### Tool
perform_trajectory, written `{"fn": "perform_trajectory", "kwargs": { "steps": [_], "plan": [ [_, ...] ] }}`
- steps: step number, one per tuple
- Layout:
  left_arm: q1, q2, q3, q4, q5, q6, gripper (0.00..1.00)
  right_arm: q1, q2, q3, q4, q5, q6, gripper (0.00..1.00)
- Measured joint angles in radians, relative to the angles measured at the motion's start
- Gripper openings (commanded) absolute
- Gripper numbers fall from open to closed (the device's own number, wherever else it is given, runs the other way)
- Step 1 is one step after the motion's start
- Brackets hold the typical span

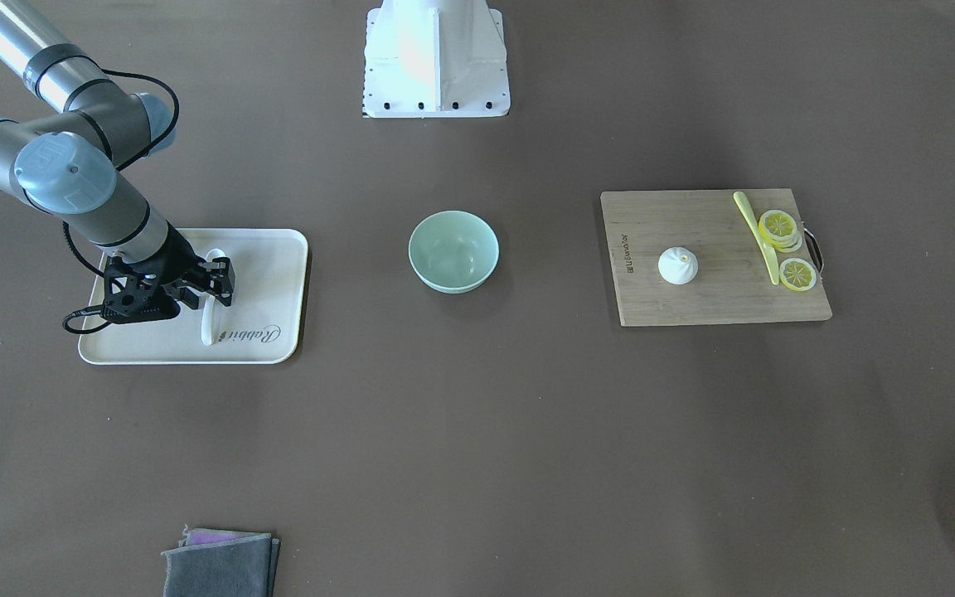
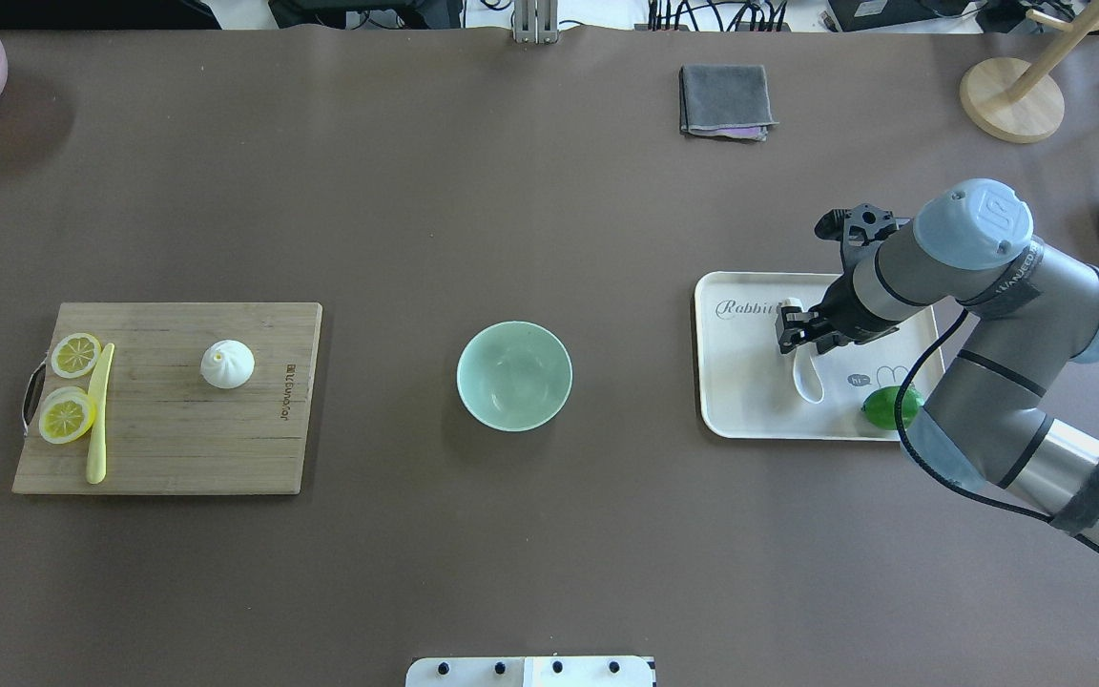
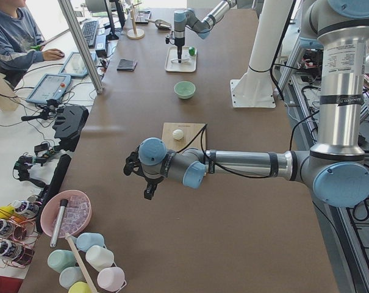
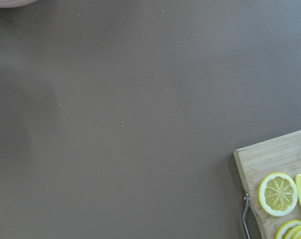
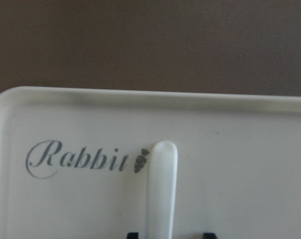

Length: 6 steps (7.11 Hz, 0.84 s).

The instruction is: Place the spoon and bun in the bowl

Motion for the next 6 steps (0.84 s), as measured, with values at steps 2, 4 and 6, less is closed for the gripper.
{"fn": "perform_trajectory", "kwargs": {
  "steps": [2,4,6],
  "plan": [
    [0.000,0.000,0.000,0.000,0.000,0.000,0.98,-0.002,0.002,0.023,-0.001,-0.004,0.007,0.00],
    [0.000,0.000,0.001,0.002,0.000,0.000,0.98,-0.004,0.010,0.056,-0.009,-0.024,0.048,0.00],
    [0.000,0.000,0.003,0.003,-0.001,0.000,0.98,-0.013,0.016,0.064,-0.012,-0.062,0.084,0.00]
  ]
}}
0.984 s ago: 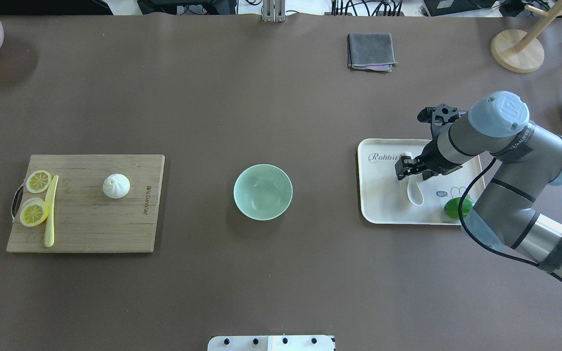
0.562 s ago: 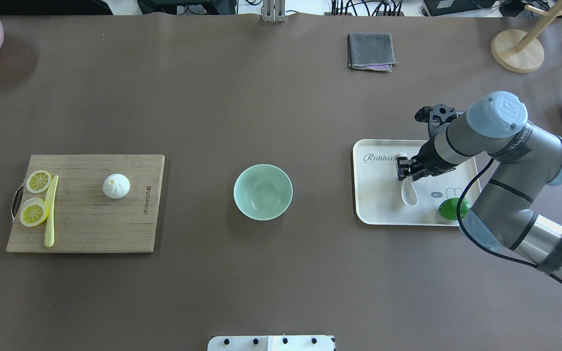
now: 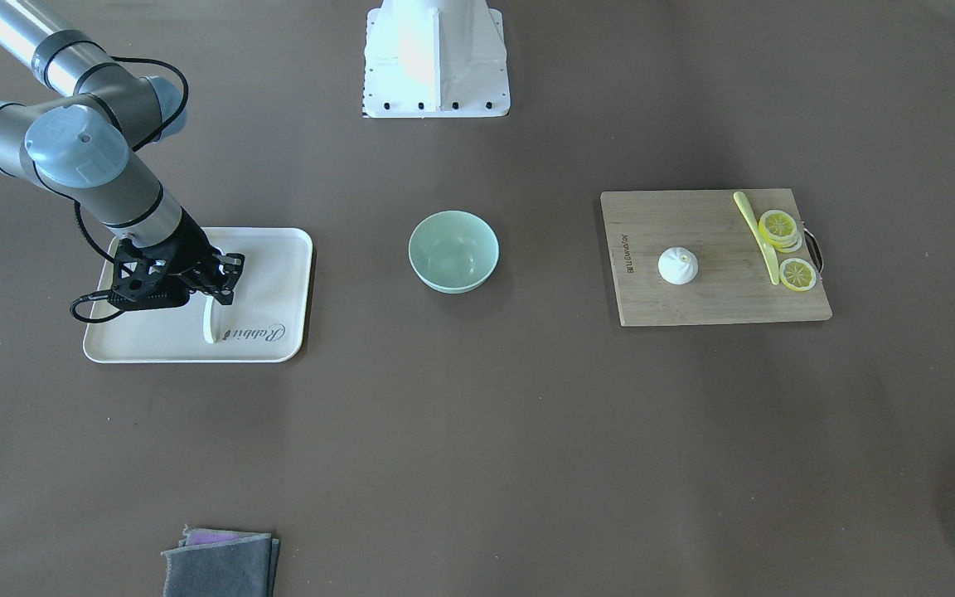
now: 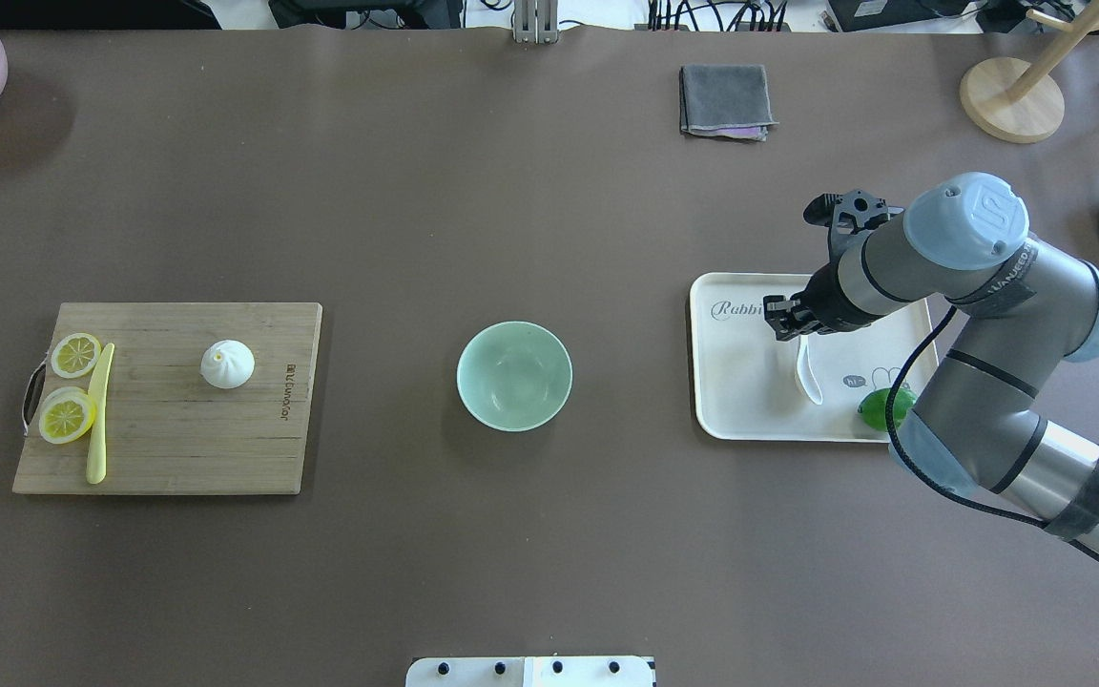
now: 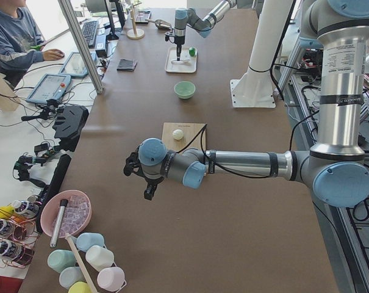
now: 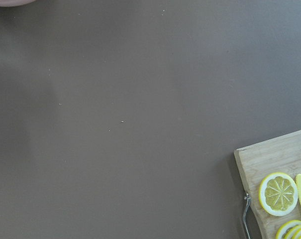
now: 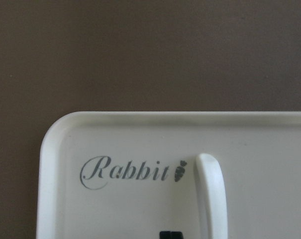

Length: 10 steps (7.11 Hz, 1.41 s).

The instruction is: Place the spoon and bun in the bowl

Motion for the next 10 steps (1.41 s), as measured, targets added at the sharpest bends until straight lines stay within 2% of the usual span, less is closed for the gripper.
{"fn": "perform_trajectory", "kwargs": {
  "steps": [1,2,3,4,5,6,7,10],
  "plan": [
    [0.000,0.000,0.000,0.000,0.000,0.000,0.98,-0.002,0.000,0.005,-0.001,-0.007,0.007,0.39],
    [0.000,0.000,0.000,0.000,0.000,0.000,0.98,-0.001,-0.002,0.012,-0.001,-0.009,0.010,0.53],
    [0.000,0.000,0.000,0.000,-0.001,0.000,0.98,0.002,-0.004,0.014,-0.002,-0.011,0.011,0.54],
    [0.000,0.000,0.000,0.000,-0.001,0.000,0.98,0.005,-0.006,0.009,-0.004,-0.014,0.011,0.53],
    [0.000,0.000,0.001,-0.001,0.000,0.000,0.98,0.007,-0.010,-0.004,-0.006,-0.021,0.010,0.44],
    [0.000,0.000,0.000,-0.002,-0.001,0.000,0.98,0.007,-0.014,-0.019,-0.006,-0.025,0.010,0.27],
    [0.000,0.000,-0.001,-0.002,-0.001,0.000,0.98,0.006,-0.017,-0.031,-0.006,-0.028,0.010,0.00],
    [0.000,0.001,-0.003,-0.004,-0.001,0.000,0.98,0.004,-0.013,-0.045,-0.007,-0.027,0.011,0.00]
  ]
}}
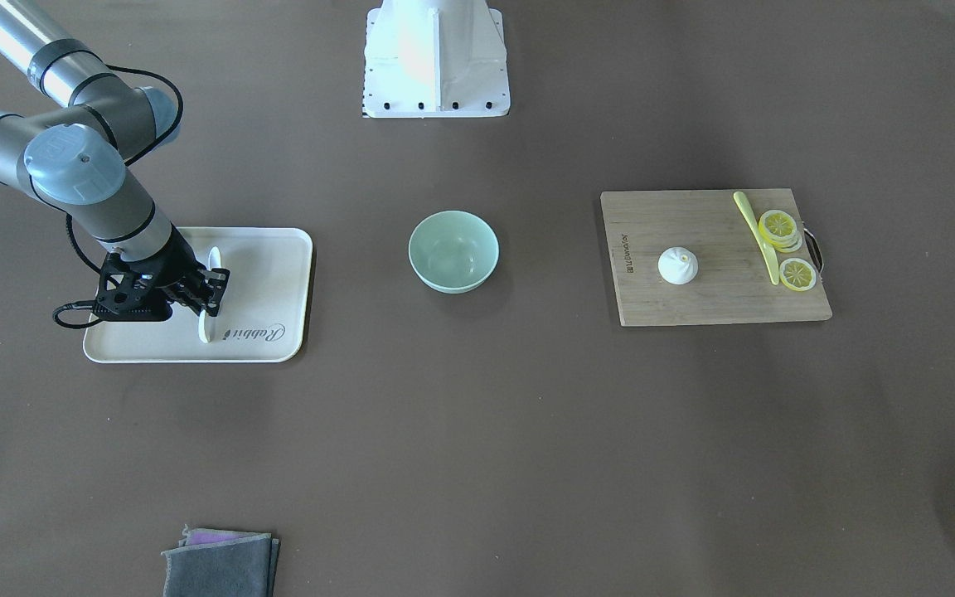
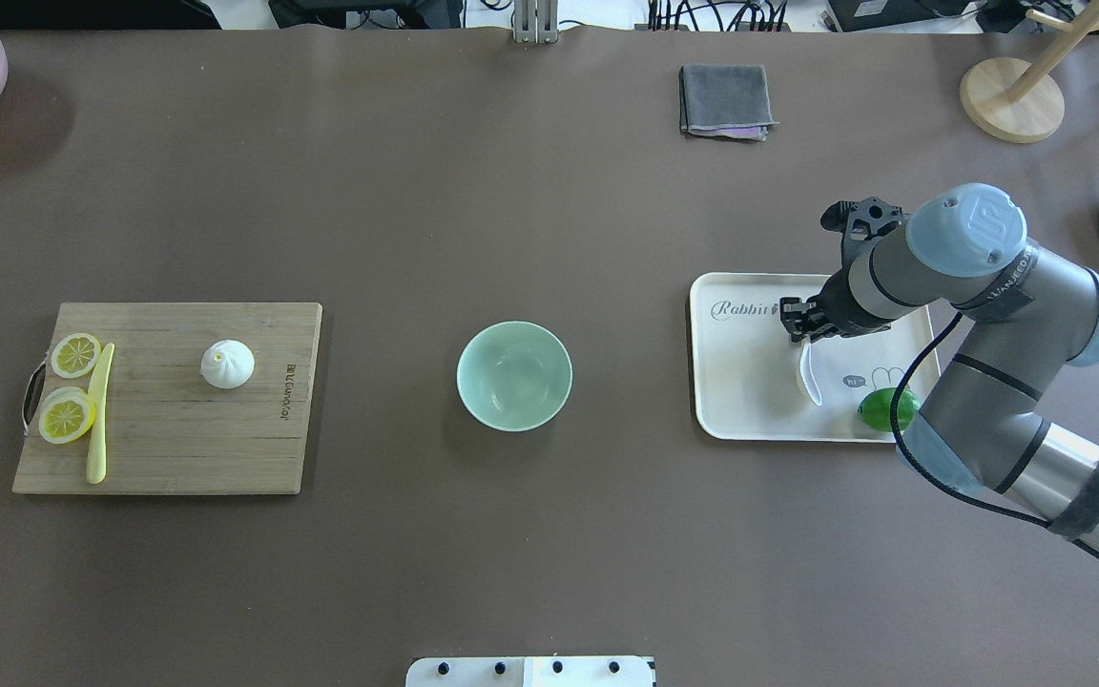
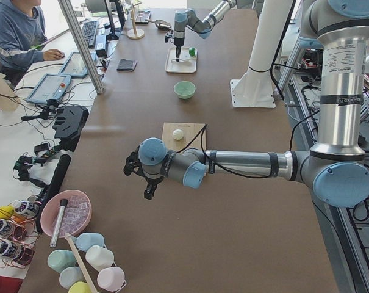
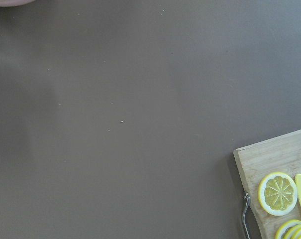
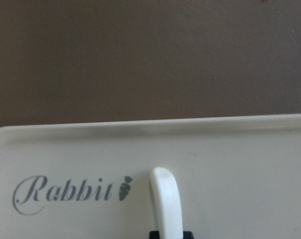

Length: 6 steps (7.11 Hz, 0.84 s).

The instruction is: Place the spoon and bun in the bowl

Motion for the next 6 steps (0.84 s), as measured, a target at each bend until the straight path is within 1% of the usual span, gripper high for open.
{"fn": "perform_trajectory", "kwargs": {
  "steps": [2,3,4,5,6],
  "plan": [
    [0.000,-0.001,-0.002,-0.003,0.000,0.000,0.98,0.006,0.017,0.001,-0.009,0.003,0.007,0.00],
    [0.000,-0.002,-0.003,-0.015,0.000,-0.007,0.98,0.004,0.065,0.005,-0.048,0.002,0.046,0.00],
    [0.000,-0.002,-0.003,-0.031,-0.006,-0.021,0.98,-0.009,0.147,0.007,-0.114,-0.014,0.130,0.00],
    [0.000,-0.002,-0.002,-0.042,-0.016,-0.033,0.98,-0.035,0.235,0.006,-0.169,-0.049,0.259,0.00],
    [0.000,-0.002,0.001,-0.046,-0.023,-0.038,0.98,-0.069,0.305,0.003,-0.197,-0.096,0.407,0.00]
  ]
}}
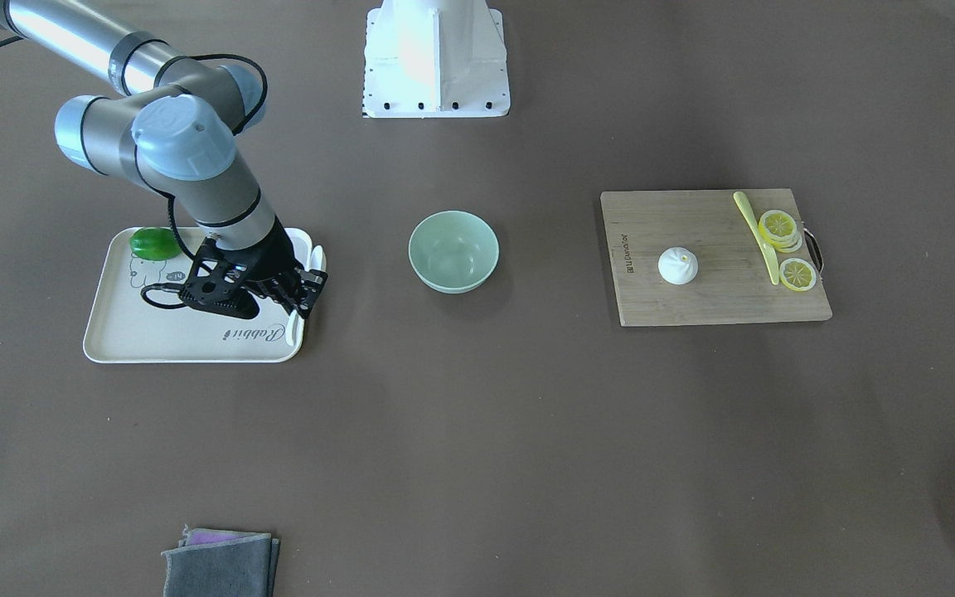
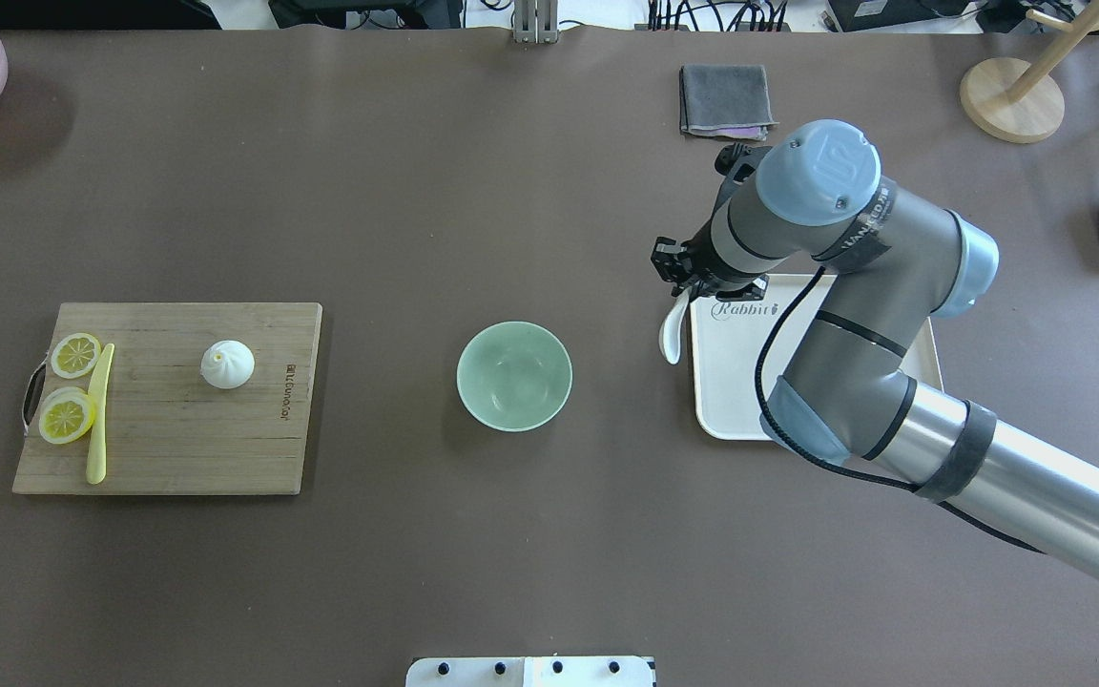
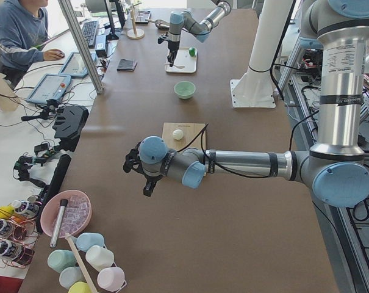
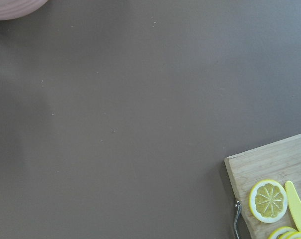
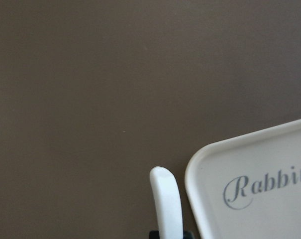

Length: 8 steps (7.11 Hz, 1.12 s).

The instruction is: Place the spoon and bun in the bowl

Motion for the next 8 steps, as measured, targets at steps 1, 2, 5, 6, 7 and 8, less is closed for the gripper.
{"fn": "perform_trajectory", "kwargs": {
  "steps": [1,2,5,6,7,8],
  "plan": [
    [0.000,0.000,0.001,-0.001,-0.003,-0.002,0.98,-0.038,0.055,-0.002,-0.021,-0.061,0.134,0.00],
    [0.000,0.000,0.001,-0.002,-0.007,-0.003,0.98,-0.076,0.092,-0.003,-0.045,-0.124,0.231,0.00],
    [0.002,0.000,0.000,-0.003,-0.032,-0.004,0.98,-0.155,0.135,-0.007,-0.071,-0.269,0.397,0.68],
    [0.013,-0.006,-0.002,-0.003,-0.035,-0.022,0.98,-0.164,0.139,-0.011,-0.071,-0.289,0.412,1.00],
    [0.052,-0.021,-0.014,-0.015,-0.032,-0.100,0.98,-0.165,0.141,-0.009,-0.071,-0.292,0.410,1.00],
    [0.125,-0.037,-0.038,-0.067,-0.010,-0.256,0.98,-0.159,0.138,0.003,-0.072,-0.277,0.395,1.00]
  ]
}}
